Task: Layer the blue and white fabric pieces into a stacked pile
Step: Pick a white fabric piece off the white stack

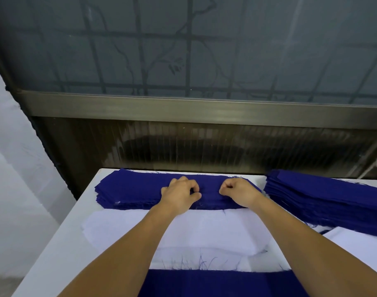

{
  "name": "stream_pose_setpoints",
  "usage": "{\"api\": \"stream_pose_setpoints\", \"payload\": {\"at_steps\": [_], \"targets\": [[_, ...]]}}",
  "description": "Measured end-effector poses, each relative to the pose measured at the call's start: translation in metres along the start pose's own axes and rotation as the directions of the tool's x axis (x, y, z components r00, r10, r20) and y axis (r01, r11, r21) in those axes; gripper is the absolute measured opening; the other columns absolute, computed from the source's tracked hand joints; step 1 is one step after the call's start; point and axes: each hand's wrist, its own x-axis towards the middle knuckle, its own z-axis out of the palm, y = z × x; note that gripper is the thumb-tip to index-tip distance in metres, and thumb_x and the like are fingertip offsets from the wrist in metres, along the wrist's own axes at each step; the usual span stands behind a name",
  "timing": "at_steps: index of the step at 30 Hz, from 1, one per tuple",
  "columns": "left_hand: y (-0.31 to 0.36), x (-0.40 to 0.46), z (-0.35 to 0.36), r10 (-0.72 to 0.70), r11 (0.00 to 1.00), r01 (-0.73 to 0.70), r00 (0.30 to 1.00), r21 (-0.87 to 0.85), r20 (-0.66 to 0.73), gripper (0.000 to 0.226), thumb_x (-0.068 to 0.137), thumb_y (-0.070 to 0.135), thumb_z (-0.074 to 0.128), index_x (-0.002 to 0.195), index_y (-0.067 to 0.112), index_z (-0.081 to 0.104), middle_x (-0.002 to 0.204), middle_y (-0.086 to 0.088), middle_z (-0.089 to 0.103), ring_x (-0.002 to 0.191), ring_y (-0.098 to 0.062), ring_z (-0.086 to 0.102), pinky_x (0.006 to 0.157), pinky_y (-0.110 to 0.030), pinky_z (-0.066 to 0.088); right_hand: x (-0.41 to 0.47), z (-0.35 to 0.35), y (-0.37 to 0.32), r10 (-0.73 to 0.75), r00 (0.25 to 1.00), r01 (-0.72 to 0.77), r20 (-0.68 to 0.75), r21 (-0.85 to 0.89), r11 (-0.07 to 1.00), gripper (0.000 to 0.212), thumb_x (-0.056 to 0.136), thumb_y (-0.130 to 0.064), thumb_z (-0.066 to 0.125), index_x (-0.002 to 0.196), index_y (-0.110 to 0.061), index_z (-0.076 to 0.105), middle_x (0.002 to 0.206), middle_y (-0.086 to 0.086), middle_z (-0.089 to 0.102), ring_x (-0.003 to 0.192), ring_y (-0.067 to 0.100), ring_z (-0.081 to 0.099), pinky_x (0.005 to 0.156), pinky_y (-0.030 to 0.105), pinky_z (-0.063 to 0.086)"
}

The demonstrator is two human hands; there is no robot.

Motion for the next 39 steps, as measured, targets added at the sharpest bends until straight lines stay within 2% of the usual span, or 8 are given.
{"api": "stream_pose_setpoints", "payload": {"at_steps": [6,10,15,21,25,34,37,39], "targets": [[0.001,0.000,-0.002,-0.022,0.999,0.023,1.000,-0.026,0.021,0.014,0.090,0.043,0.062,0.101,0.034,0.060,0.119,0.008,0.051,0.113,-0.015,0.045,0.094,-0.037,0.039,0.000,0.002,-0.002,-0.014,1.000,0.017,0.019,-0.128,0.992,0.015,0.097,-0.034,0.054,0.094,-0.023,0.063,0.096,-0.004,0.062,0.083,0.011,0.058,0.061,0.013,0.038],[0.003,0.002,0.003,-0.052,0.998,0.051,0.998,-0.031,-0.028,0.007,0.089,0.039,0.065,0.092,0.036,0.059,0.115,0.010,0.052,0.111,-0.015,0.044,0.090,-0.035,0.036,-0.008,0.007,0.003,-0.121,0.992,0.112,-0.029,-0.220,0.969,0.020,0.089,-0.045,0.064,0.091,-0.027,0.058,0.100,-0.006,0.055,0.094,0.012,0.053,0.079,0.025,0.050],[0.003,0.005,0.007,-0.073,0.997,0.071,0.995,-0.037,-0.065,0.005,0.090,0.037,0.064,0.087,0.036,0.061,0.114,0.010,0.053,0.110,-0.014,0.044,0.085,-0.033,0.032,-0.007,0.011,0.002,-0.188,0.980,0.164,-0.063,-0.275,0.947,0.015,0.096,-0.039,0.055,0.098,-0.025,0.059,0.105,-0.004,0.053,0.100,0.012,0.049,0.085,0.026,0.047],[0.004,0.010,0.008,-0.108,0.994,0.105,0.992,-0.042,-0.069,0.011,0.089,0.044,0.063,0.089,0.033,0.064,0.114,0.009,0.055,0.107,-0.013,0.046,0.087,-0.034,0.035,-0.001,0.012,0.002,-0.233,0.971,0.188,-0.050,-0.439,0.879,0.033,0.101,-0.035,0.041,0.103,-0.008,0.061,0.106,0.010,0.059,0.100,0.025,0.055,0.086,0.034,0.044],[-0.002,0.008,0.004,-0.080,0.995,0.080,0.997,-0.056,-0.002,0.033,0.075,0.062,0.068,0.091,0.035,0.058,0.104,0.013,0.050,0.103,-0.012,0.045,0.088,-0.035,0.036,0.004,0.004,0.001,-0.193,0.981,0.176,-0.013,-0.357,0.917,0.040,0.102,-0.038,0.036,0.098,-0.006,0.060,0.095,0.012,0.062,0.091,0.028,0.059,0.081,0.039,0.047],[0.000,0.016,0.005,-0.108,0.994,0.107,0.993,-0.024,-0.037,0.022,0.096,0.039,0.053,0.115,0.030,0.062,0.118,0.006,0.058,0.113,-0.016,0.048,0.092,-0.036,0.036,0.008,0.003,0.003,-0.147,0.989,0.144,0.013,-0.286,0.947,0.043,0.103,-0.042,0.033,0.103,-0.010,0.062,0.101,0.008,0.064,0.097,0.025,0.061,0.080,0.031,0.045],[0.003,0.020,0.008,-0.107,0.994,0.107,0.992,0.003,-0.059,0.024,0.098,0.037,0.051,0.118,0.028,0.060,0.118,0.005,0.058,0.112,-0.017,0.049,0.089,-0.034,0.035,0.004,0.011,0.007,-0.111,0.994,0.103,-0.020,-0.227,0.968,0.039,0.093,-0.061,0.044,0.092,-0.025,0.059,0.095,-0.006,0.060,0.088,0.011,0.056,0.073,0.022,0.042],[0.004,0.020,0.009,-0.092,0.995,0.094,0.994,0.029,-0.065,0.021,0.097,0.036,0.052,0.115,0.028,0.059,0.114,0.005,0.058,0.110,-0.016,0.049,0.087,-0.033,0.035,0.004,0.013,0.009,-0.130,0.990,0.116,-0.047,-0.231,0.966,0.030,0.087,-0.058,0.057,0.090,-0.028,0.056,0.094,-0.008,0.056,0.088,0.010,0.054,0.071,0.021,0.042]]}}
